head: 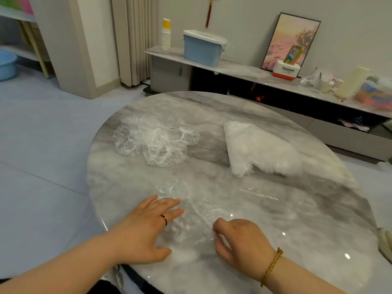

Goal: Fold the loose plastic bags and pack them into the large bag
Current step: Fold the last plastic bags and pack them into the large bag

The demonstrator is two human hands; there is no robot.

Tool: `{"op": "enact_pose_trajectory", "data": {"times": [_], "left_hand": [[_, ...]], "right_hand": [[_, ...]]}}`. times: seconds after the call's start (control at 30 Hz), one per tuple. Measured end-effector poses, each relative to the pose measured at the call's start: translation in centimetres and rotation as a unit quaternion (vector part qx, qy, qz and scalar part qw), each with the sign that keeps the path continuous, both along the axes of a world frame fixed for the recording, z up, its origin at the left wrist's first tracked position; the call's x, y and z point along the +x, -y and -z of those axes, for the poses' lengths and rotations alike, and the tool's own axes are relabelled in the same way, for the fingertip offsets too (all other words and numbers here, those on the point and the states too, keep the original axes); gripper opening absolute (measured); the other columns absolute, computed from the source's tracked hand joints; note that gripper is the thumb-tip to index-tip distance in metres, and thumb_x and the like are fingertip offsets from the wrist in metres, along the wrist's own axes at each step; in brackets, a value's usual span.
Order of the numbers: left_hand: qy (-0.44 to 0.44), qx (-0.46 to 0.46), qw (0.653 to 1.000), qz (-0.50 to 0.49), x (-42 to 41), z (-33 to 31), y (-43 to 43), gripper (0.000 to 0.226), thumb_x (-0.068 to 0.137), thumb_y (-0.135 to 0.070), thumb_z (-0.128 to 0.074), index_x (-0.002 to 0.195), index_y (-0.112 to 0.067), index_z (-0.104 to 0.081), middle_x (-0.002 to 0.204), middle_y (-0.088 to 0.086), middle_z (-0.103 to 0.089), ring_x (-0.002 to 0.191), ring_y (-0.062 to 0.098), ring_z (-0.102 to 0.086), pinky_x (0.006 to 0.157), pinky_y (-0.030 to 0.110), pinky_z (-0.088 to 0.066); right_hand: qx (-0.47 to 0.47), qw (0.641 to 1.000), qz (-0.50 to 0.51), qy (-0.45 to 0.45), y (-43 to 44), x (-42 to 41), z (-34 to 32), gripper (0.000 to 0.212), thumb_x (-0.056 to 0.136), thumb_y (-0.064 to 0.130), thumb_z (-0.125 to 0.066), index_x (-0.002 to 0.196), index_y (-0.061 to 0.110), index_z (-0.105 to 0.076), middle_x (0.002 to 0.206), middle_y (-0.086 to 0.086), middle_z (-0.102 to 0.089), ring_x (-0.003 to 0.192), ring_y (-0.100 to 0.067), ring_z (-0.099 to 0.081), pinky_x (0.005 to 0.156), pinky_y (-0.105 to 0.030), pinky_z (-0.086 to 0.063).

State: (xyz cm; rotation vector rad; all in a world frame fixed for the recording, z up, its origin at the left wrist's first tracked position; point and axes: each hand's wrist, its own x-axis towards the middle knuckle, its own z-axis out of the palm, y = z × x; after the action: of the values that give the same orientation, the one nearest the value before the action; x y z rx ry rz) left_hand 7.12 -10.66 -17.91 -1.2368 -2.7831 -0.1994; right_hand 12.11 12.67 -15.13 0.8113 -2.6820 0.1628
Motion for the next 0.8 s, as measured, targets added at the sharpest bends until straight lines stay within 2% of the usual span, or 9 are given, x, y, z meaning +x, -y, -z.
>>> {"op": "enact_pose_trajectory", "data": {"times": [0.1, 0.2, 0.27, 0.37, 0.43, 0.5, 0.6, 0.7, 0.8], "left_hand": [[0.015, -0.010, 1.000, 0.002, 1.4, 0.7, -1.2, 0.072, 0.058, -0.072, -0.029, 0.113, -0.033, -0.055, 0.113, -0.015, -0.064, 0.107, -0.001, -0.052, 0.096, 0.022, -0.030], [0.009, 0.015, 1.000, -0.012, 1.8, 1.5, -2.0, 0.050, 0.064, -0.054, -0.032, 0.088, -0.037, -0.072, 0.098, -0.019, -0.069, 0.087, -0.004, -0.065, 0.089, 0.018, -0.038], [0.009, 0.030, 0.999, -0.013, 1.7, 1.9, -1.9, 0.041, 0.066, -0.038, -0.034, 0.078, -0.037, -0.073, 0.093, -0.020, -0.069, 0.084, -0.005, -0.066, 0.091, 0.019, -0.036], [0.002, 0.063, 0.998, -0.007, 1.2, 2.1, -1.1, 0.037, 0.067, -0.027, -0.036, 0.073, -0.035, -0.071, 0.093, -0.021, -0.069, 0.095, -0.005, -0.058, 0.102, 0.013, -0.024], [-0.004, 0.083, 0.997, -0.002, 0.9, 1.9, -0.7, 0.036, 0.067, -0.024, -0.036, 0.073, -0.034, -0.070, 0.095, -0.022, -0.069, 0.107, 0.001, -0.049, 0.105, 0.010, -0.016], [-0.010, 0.096, 0.995, 0.012, 0.6, 1.9, -0.5, 0.039, 0.064, -0.019, -0.035, 0.076, -0.033, -0.070, 0.097, -0.019, -0.069, 0.111, 0.006, -0.047, 0.107, 0.010, -0.014], [-0.059, 0.112, 0.992, 0.031, 0.4, 1.7, -0.6, 0.044, 0.059, -0.012, -0.048, 0.097, -0.031, -0.061, 0.111, -0.007, -0.062, 0.108, 0.010, -0.047, 0.107, 0.020, -0.016], [-0.074, 0.142, 0.986, 0.034, 0.7, 1.0, -1.2, 0.071, 0.040, -0.006, -0.076, 0.102, -0.024, -0.048, 0.108, -0.004, -0.045, 0.095, 0.014, -0.045, 0.086, 0.023, -0.032], [-0.124, 0.145, 0.979, 0.071, 1.6, 0.6, -1.8, 0.042, 0.063, -0.017, -0.049, 0.104, -0.023, -0.045, 0.103, -0.004, -0.042, 0.086, 0.012, -0.044, 0.077, 0.024, -0.033]], "right_hand": [[-0.005, 0.999, 0.031, 0.022, 0.4, 1.2, 0.6, 0.011, 0.072, 0.028, -0.041, 0.075, 0.023, -0.032, 0.037, 0.009, -0.040, 0.030, -0.011, -0.034, 0.041, -0.018, -0.010], [0.011, 0.997, 0.044, 0.069, 0.6, 1.7, 1.2, 0.012, 0.071, 0.032, -0.035, 0.078, 0.022, -0.035, 0.042, 0.009, -0.044, 0.039, -0.010, -0.026, 0.040, -0.020, -0.010], [-0.044, 0.988, 0.020, 0.149, 0.6, 1.7, 1.0, 0.042, 0.069, 0.042, -0.023, 0.092, 0.015, -0.046, 0.065, 0.003, -0.054, 0.057, -0.014, -0.041, 0.046, -0.016, -0.021], [-0.082, 0.978, -0.018, 0.190, -0.4, 1.4, 1.1, 0.070, 0.061, 0.055, -0.021, 0.109, 0.015, -0.053, 0.095, 0.010, -0.053, 0.090, -0.011, -0.049, 0.069, -0.007, -0.029], [-0.154, 0.962, 0.005, 0.225, -0.5, 0.9, 0.5, 0.067, 0.063, 0.060, -0.028, 0.106, 0.018, -0.058, 0.093, 0.020, -0.049, 0.086, 0.001, -0.044, 0.075, -0.001, -0.028], [-0.227, 0.945, 0.047, 0.230, -0.5, 0.2, 0.4, 0.049, 0.064, 0.062, -0.034, 0.091, 0.029, -0.058, 0.088, 0.026, -0.047, 0.082, 0.005, -0.044, 0.076, -0.003, -0.032], [-0.225, 0.942, 0.105, 0.225, -0.6, -0.6, 0.2, 0.011, 0.083, 0.037, -0.047, 0.087, 0.032, -0.056, 0.098, 0.022, -0.049, 0.089, 0.005, -0.043, 0.078, -0.002, -0.031], [-0.127, 0.960, 0.078, 0.235, -0.9, -1.2, 1.1, 0.049, 0.079, 0.025, -0.025, 0.106, 0.012, -0.064, 0.124, 0.008, -0.052, 0.108, -0.005, -0.041, 0.085, 0.002, -0.020], [-0.041, 0.958, 0.057, 0.277, -0.5, -1.2, 0.8, 0.037, 0.089, 0.011, -0.038, 0.119, 0.012, -0.059, 0.134, 0.003, -0.048, 0.119, -0.018, -0.042, 0.094, -0.014, -0.033]]}}
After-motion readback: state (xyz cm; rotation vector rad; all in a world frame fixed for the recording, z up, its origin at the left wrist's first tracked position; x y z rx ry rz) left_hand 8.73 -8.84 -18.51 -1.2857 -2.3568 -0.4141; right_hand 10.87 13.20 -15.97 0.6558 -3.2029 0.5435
